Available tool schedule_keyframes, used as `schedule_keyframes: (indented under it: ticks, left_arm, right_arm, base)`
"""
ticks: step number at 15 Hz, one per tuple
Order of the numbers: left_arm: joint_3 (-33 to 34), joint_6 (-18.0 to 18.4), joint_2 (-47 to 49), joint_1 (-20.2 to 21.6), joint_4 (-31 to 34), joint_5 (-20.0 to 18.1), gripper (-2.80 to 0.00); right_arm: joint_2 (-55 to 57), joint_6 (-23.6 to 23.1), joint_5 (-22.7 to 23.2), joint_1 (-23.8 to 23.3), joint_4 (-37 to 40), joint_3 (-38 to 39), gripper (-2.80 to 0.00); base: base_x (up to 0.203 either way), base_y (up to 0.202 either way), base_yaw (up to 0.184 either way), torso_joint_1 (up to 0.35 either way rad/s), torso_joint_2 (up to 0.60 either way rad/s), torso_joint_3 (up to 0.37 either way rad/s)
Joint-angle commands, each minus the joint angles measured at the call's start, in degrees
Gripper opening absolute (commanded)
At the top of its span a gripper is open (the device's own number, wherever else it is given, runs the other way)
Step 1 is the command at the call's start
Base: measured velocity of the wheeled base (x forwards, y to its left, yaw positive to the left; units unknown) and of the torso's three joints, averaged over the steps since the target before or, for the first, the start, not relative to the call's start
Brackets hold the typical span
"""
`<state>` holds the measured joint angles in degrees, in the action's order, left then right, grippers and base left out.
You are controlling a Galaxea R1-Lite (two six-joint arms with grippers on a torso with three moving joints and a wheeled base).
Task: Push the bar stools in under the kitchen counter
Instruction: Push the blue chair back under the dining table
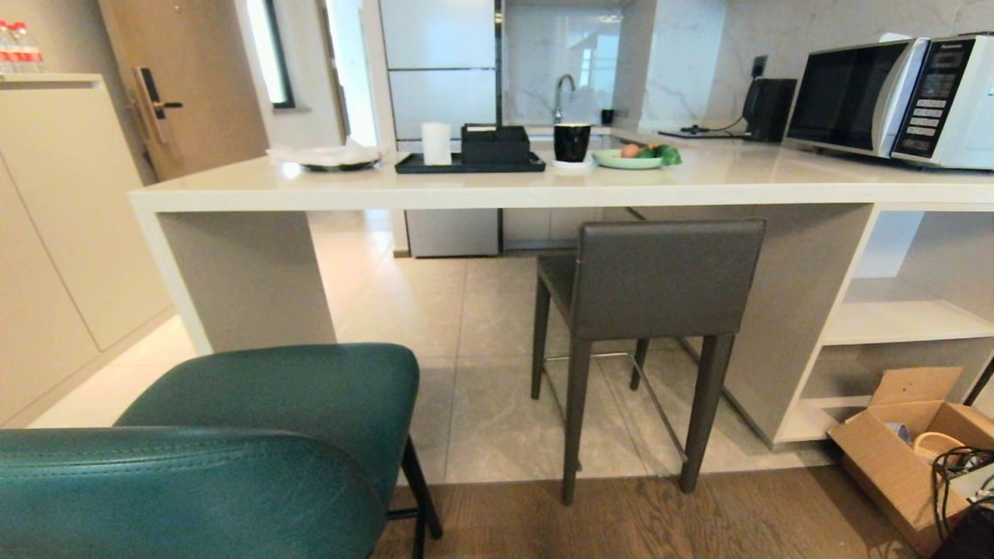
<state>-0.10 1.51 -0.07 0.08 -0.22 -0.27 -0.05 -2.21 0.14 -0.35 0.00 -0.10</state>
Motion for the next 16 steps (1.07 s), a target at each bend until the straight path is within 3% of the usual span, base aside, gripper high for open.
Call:
schedule_keyframes:
  ticks: [1,4,8,13,16]
  left_arm:
    - [0.0,0.0,0.0,0.0,0.0,0.0,-2.8]
    - [0.0,0.0,0.0,0.0,0.0,0.0,-2.8]
    - [0.0,-0.4,0.0,0.0,0.1,0.0,-2.8]
    - [0.0,-0.4,0.0,0.0,0.1,0.0,-2.8]
    - [0.0,-0.4,0.0,0.0,0.1,0.0,-2.8]
  right_arm:
    - [0.0,-0.1,0.0,0.0,0.0,0.0,-2.8]
    - [0.0,-0.1,0.0,0.0,0.0,0.0,-2.8]
    - [0.0,-0.1,0.0,0.0,0.0,0.0,-2.8]
    - [0.0,-0.1,0.0,0.0,0.0,0.0,-2.8]
    - [0.0,-0.1,0.0,0.0,0.0,0.0,-2.8]
  base:
    - [0.0,0.2,-0.001,0.001,0.01,0.004]
    - [0.0,0.145,-0.002,0.002,0.0,0.003]
    - [-0.016,0.001,-0.002,0.001,0.0,0.0]
    - [-0.183,0.001,0.001,0.004,0.0,0.0]
    - [-0.033,0.0,-0.001,-0.002,0.0,-0.001]
